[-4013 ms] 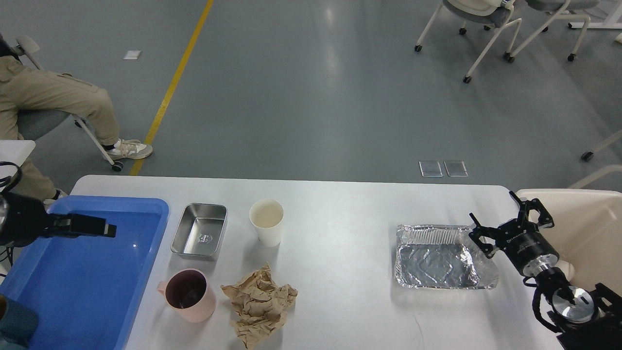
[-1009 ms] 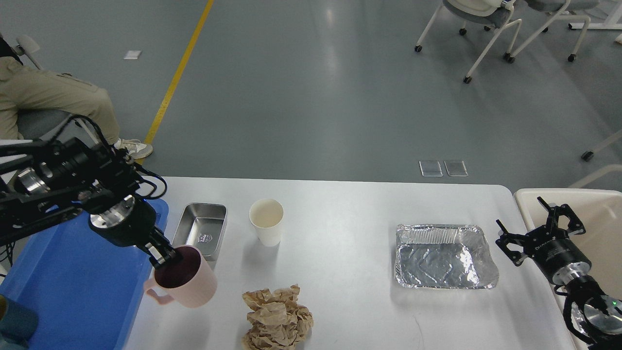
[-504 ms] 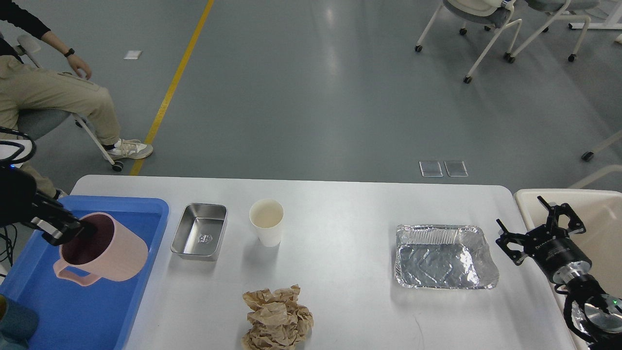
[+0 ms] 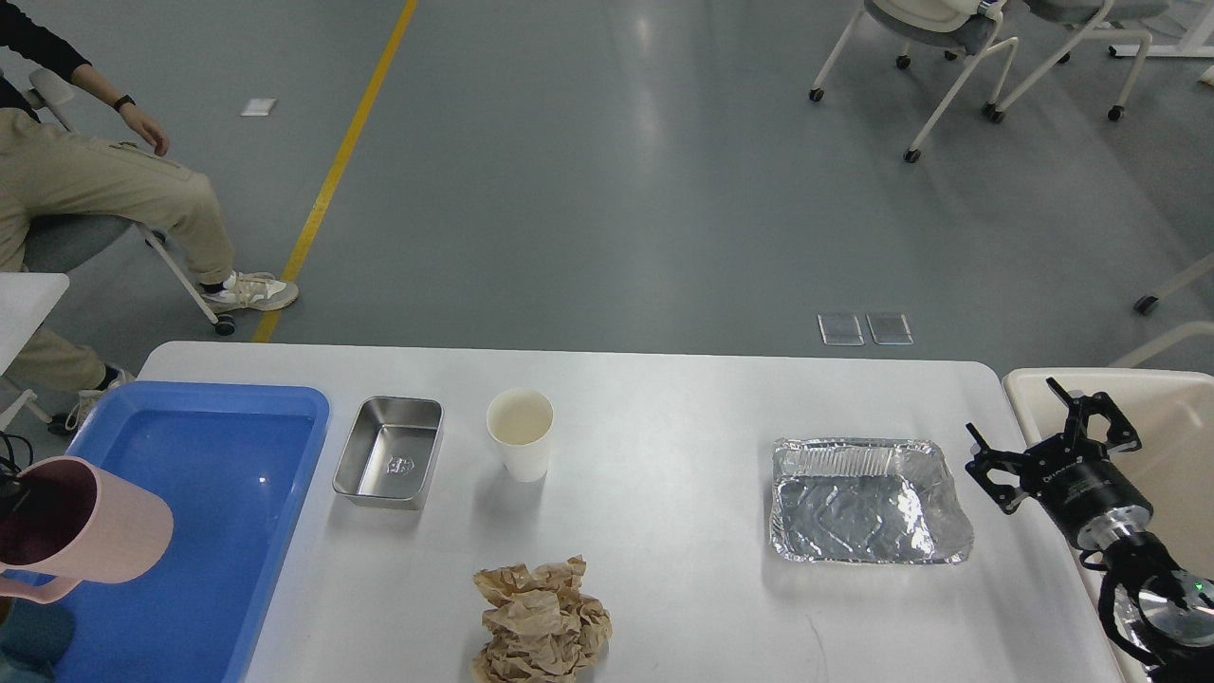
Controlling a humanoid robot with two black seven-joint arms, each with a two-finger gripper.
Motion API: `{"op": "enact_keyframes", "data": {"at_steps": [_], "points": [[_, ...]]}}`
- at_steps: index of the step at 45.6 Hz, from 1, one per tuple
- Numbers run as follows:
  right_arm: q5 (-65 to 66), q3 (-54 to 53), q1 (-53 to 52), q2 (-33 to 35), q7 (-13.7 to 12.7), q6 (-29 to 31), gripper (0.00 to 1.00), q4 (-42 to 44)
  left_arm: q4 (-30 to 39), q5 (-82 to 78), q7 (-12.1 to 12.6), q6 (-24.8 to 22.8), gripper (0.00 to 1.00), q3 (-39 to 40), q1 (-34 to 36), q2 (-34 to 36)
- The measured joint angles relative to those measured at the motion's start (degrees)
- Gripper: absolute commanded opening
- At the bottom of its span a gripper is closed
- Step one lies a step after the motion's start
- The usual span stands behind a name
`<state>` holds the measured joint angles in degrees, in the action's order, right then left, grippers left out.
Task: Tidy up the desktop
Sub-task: 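Lift the pink mug and lower it into the blue tray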
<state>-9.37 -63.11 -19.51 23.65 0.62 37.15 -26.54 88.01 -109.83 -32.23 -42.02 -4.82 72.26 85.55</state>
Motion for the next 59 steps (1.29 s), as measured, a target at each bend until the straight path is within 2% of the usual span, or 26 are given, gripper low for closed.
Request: {"op": "enact_keyframes", "data": {"at_steps": [14,27,34,50,59], "points": [[0.29,0.73,0.29,0.0,0.0,0.11,1.0,-0.01,-7.88,-2.23,0.55,9.17,0.04,0.02,-9.52,-1.64],[0.43,1.11,0.16,0.07,0.0,0.11,1.0,-0.02,-16.67,-1.75,0.93,18.0,0.04,0.26,-18.02,-8.34],[0.49,1.15,0.16,0.07,0.0,0.11,1.0,-0.01,-20.21,-0.39,0.98,19.58,0.05,0.39,-20.44,-12.66],[0.49,1.16,0.01,0.01,0.0,0.02,1.0,0.09,-26.0,0.34,1.01,20.01,0.05,0.84,-24.3,-20.4],[0.5,1.07,-0.08,0.08,0.0,0.02,1.0,0.17,-28.58,0.36,0.92,20.56,0.09,0.93,-26.04,-23.96]]}}
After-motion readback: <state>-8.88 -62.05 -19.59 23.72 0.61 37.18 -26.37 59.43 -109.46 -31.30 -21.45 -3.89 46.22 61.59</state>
